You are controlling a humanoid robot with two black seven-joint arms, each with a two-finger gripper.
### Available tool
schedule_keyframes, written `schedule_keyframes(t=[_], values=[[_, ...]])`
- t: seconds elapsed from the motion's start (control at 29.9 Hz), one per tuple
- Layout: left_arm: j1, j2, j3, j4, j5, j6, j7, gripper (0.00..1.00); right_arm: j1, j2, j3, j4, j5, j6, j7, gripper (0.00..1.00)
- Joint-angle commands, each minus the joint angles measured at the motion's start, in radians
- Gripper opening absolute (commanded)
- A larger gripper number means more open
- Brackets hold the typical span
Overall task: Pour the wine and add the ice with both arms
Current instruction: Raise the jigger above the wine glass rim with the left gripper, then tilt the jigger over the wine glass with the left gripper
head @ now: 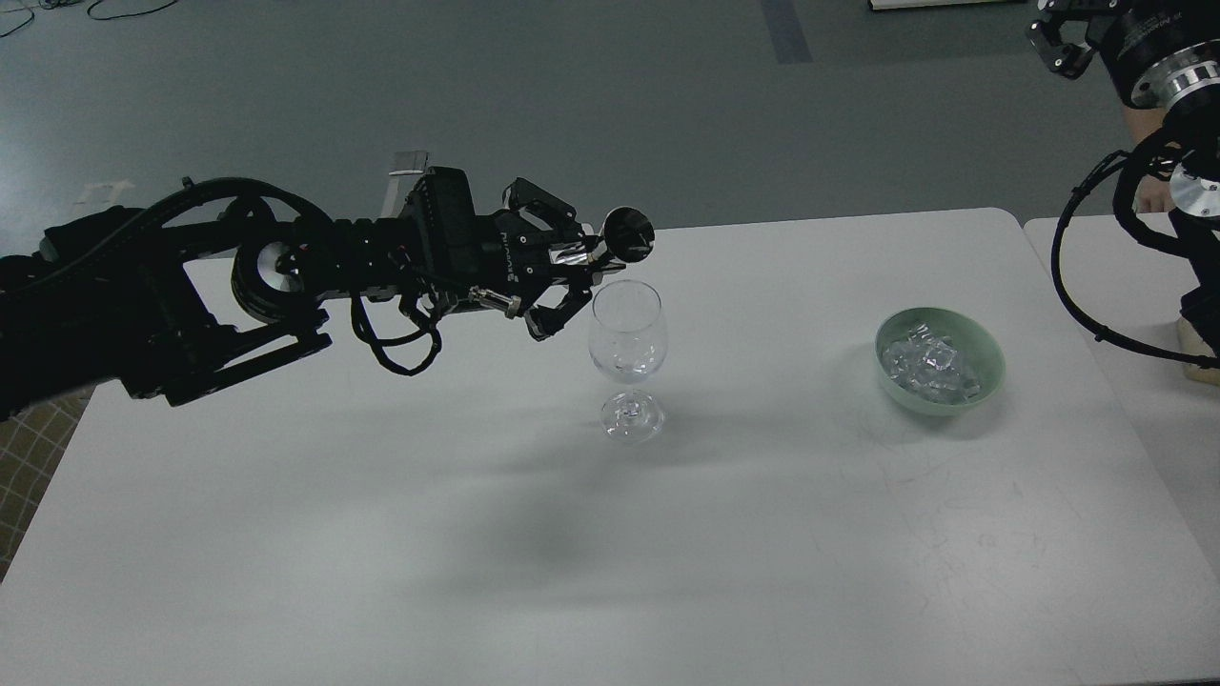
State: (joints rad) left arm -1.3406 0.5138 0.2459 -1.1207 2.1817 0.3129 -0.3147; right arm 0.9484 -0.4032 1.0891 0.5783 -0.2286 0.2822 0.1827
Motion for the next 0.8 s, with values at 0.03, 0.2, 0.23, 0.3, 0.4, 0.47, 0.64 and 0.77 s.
schedule_keyframes(t=[0.03,0.2,0.23,0.3,0.4,0.47,0.64,0.77], values=[[-0.012,0.002,0.023,0.002,0.000,0.000,0.000,0.13,0.000,0.003,0.000,0.002,0.000,0.000,0.000,1.00],[-0.012,0.002,0.023,0.004,0.000,0.000,0.000,0.13,0.001,0.001,0.002,0.002,0.000,0.000,0.000,1.00],[-0.014,0.002,0.023,0.004,0.000,0.000,0.000,0.13,0.003,0.001,0.002,0.002,0.000,0.000,0.000,1.00],[-0.025,0.002,0.024,0.005,0.000,0.000,0.000,0.13,0.003,0.001,0.000,0.000,0.000,0.002,-0.002,1.00],[-0.028,0.003,0.030,0.007,0.000,0.000,0.000,0.13,0.001,0.001,0.000,0.000,0.000,0.002,-0.002,1.00],[-0.038,0.003,0.042,0.010,0.000,0.000,0.000,0.13,0.001,0.000,0.002,0.000,0.000,0.002,0.000,1.00],[-0.048,0.003,0.050,0.010,0.000,0.000,0.000,0.13,0.003,0.001,0.000,0.003,0.000,0.002,0.000,1.00],[-0.063,0.003,0.050,0.010,0.000,0.000,0.000,0.13,0.001,0.001,0.000,0.003,0.000,0.002,0.000,1.00]])
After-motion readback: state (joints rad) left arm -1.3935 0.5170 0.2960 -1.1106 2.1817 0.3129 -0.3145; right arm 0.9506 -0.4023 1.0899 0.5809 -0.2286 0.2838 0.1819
